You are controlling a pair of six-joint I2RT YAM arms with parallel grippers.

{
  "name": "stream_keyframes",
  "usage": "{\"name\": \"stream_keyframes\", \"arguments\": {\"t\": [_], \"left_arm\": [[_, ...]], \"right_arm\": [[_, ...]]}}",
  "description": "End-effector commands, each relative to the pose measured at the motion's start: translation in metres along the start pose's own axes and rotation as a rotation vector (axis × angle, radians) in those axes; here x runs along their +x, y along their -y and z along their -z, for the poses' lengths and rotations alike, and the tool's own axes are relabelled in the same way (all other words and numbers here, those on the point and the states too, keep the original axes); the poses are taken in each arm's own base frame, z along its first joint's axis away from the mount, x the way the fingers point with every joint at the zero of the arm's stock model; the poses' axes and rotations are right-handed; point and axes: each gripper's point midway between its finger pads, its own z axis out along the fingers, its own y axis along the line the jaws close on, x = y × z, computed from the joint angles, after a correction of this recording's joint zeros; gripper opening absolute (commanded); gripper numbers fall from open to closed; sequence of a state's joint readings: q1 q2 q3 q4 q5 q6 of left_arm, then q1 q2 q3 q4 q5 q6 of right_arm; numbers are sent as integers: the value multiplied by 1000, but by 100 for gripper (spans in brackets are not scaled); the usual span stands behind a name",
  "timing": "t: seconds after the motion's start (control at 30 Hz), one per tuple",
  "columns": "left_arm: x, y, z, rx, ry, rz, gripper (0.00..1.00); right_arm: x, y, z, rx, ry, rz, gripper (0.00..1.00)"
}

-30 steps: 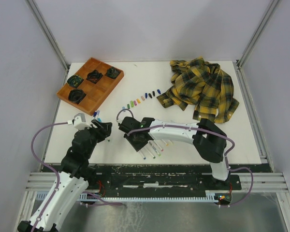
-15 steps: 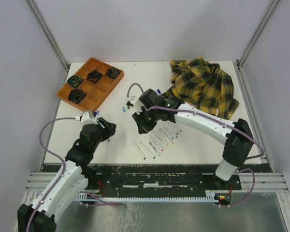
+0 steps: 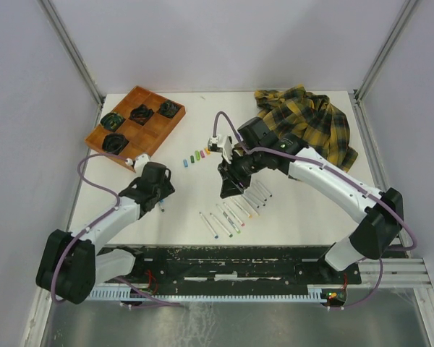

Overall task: Open the pen caps
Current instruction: Pick up the pen from the center of the board.

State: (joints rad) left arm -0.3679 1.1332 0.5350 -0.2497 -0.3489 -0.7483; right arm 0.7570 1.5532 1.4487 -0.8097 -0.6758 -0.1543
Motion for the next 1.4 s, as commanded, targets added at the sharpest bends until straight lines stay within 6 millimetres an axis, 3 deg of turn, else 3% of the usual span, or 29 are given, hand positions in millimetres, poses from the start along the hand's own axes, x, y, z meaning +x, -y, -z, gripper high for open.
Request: {"name": "stream_keyframes", "arguments": {"t": [0.0,0.33,0.8,1.1,1.37], "left_arm": [[-31,-8,-4,-103,102,-31,59],[-43,-14,-17,-193,117,-66,50],[-29,-24,-41,-252,50,-101,44],[-24,-22,-44,-233,26,-100,36],[-22,-20,-45,-225,13,-106,35]], "right_arm": [[-8,-5,11,-35,51,48,45],[-7,-3,11,-54,56,33,44],[-6,-1,11,-71,60,8,44],[-5,-1,11,-78,61,1,44],[-6,-1,11,-82,63,-1,45]]}}
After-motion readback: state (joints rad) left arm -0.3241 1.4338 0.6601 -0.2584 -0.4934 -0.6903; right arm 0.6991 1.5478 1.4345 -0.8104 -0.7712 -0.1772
